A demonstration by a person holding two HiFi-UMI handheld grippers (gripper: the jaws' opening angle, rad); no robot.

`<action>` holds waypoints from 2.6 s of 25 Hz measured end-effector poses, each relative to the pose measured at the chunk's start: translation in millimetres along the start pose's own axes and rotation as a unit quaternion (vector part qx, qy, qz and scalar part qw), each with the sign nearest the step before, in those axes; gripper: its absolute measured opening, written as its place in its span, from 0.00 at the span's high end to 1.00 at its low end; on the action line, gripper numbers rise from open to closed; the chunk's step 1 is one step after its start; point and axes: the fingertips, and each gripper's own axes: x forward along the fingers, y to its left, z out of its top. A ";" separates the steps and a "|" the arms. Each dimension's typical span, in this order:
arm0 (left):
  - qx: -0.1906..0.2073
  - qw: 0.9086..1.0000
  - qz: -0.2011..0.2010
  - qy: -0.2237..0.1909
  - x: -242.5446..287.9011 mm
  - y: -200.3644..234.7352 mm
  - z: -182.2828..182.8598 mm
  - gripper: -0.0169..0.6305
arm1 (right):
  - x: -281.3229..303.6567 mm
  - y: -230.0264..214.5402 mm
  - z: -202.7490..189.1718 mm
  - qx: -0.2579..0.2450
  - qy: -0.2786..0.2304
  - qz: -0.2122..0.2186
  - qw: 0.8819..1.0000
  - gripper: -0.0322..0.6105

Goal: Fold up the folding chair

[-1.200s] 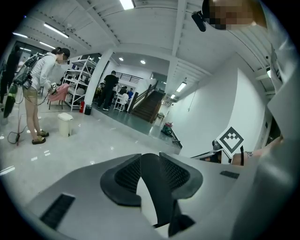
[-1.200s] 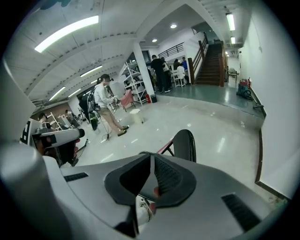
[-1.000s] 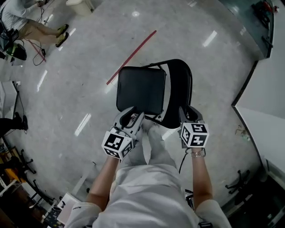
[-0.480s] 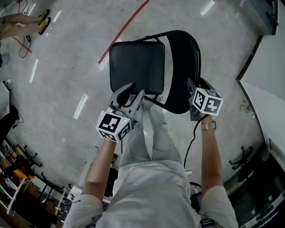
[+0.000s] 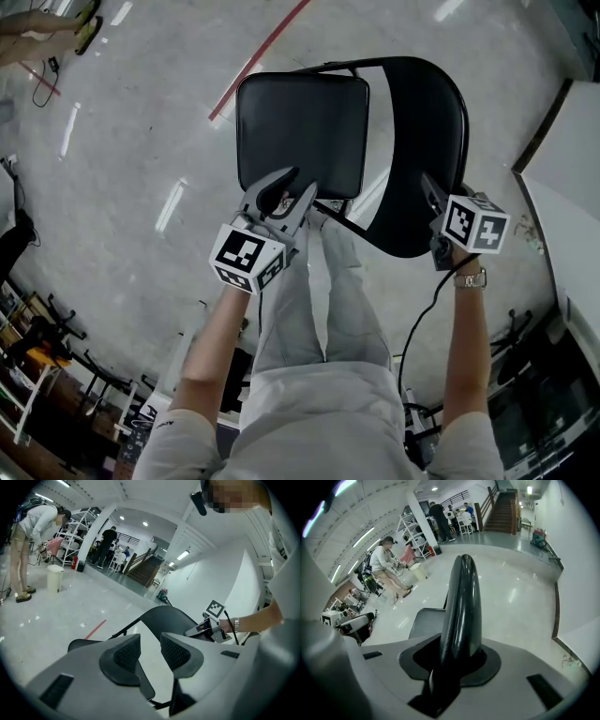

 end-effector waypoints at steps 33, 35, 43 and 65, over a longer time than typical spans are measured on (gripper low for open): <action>-0.231 0.968 -0.004 0.099 53.9 334.0 -214.5 0.59 | -8.5 3.0 -0.7 0.020 0.028 0.072 0.997 0.87; -0.245 0.964 -0.003 0.102 57.1 338.5 -219.3 0.59 | -5.9 8.4 0.4 0.028 0.028 0.093 0.995 0.87; -0.252 0.959 -0.008 0.126 56.8 333.8 -232.3 0.59 | -1.8 -1.8 -2.1 0.014 0.049 0.109 0.993 0.87; -0.211 0.965 -0.020 0.155 104.1 204.7 -185.8 0.46 | -32.9 -191.9 -22.7 0.057 0.021 0.229 0.972 0.87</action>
